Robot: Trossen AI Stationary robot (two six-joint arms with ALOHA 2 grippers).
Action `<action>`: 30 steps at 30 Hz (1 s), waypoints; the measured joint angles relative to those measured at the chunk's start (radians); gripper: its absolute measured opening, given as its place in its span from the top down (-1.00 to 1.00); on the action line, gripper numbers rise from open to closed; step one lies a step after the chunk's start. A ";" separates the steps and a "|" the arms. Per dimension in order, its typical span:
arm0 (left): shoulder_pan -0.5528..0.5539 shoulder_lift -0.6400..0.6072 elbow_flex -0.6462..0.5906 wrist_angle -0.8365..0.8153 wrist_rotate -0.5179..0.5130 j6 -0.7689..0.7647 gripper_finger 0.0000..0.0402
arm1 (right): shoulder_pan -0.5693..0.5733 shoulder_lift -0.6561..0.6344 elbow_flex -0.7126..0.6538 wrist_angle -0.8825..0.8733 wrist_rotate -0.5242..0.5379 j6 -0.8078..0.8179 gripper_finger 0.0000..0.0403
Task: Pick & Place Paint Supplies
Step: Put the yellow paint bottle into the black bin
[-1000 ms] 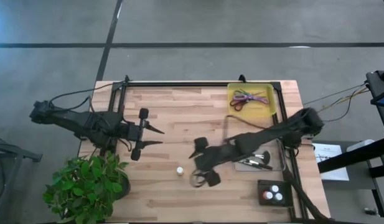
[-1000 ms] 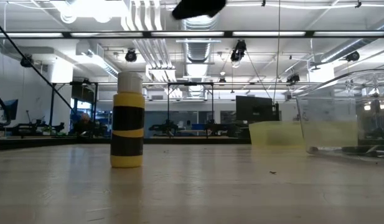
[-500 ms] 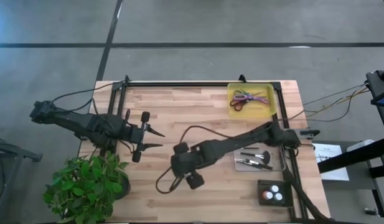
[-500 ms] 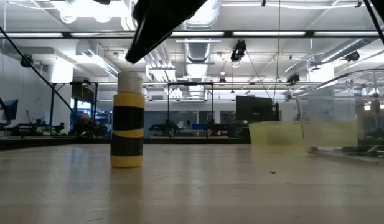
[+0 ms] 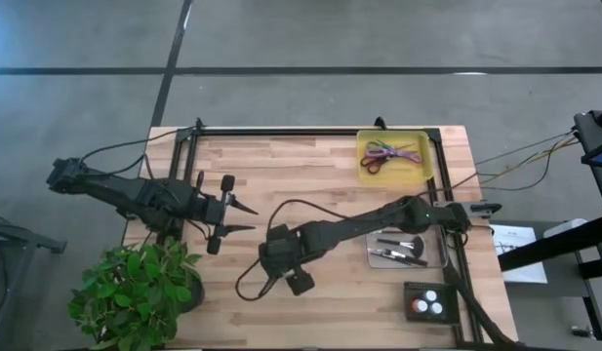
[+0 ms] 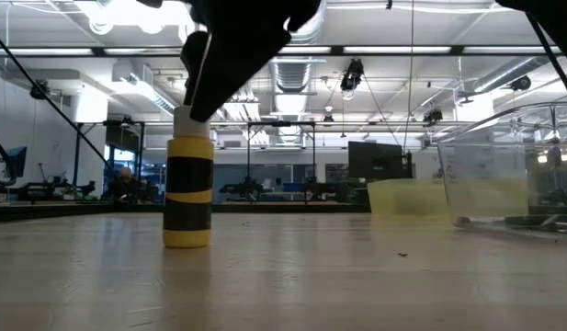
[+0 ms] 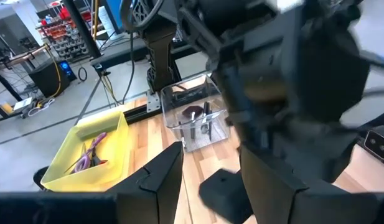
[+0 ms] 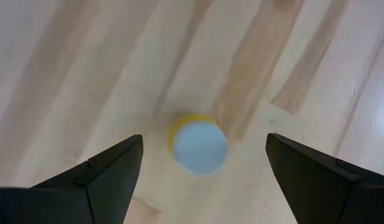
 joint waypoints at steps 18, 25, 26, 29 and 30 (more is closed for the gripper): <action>0.000 0.000 0.000 -0.012 0.000 -0.004 0.18 | -0.008 0.001 -0.019 0.013 -0.003 0.002 -0.13; 0.000 0.000 0.000 -0.012 0.000 -0.006 0.18 | -0.010 0.001 -0.028 0.023 -0.010 -0.009 0.16; 0.000 0.000 0.000 -0.012 0.000 -0.006 0.18 | -0.010 0.001 -0.028 0.026 -0.011 -0.012 0.19; 0.000 0.000 0.000 -0.012 0.000 -0.006 0.18 | -0.009 0.001 -0.028 0.035 -0.016 -0.024 0.27; 0.000 0.000 0.000 -0.012 0.000 -0.006 0.18 | -0.010 0.001 -0.028 0.038 -0.022 -0.029 0.30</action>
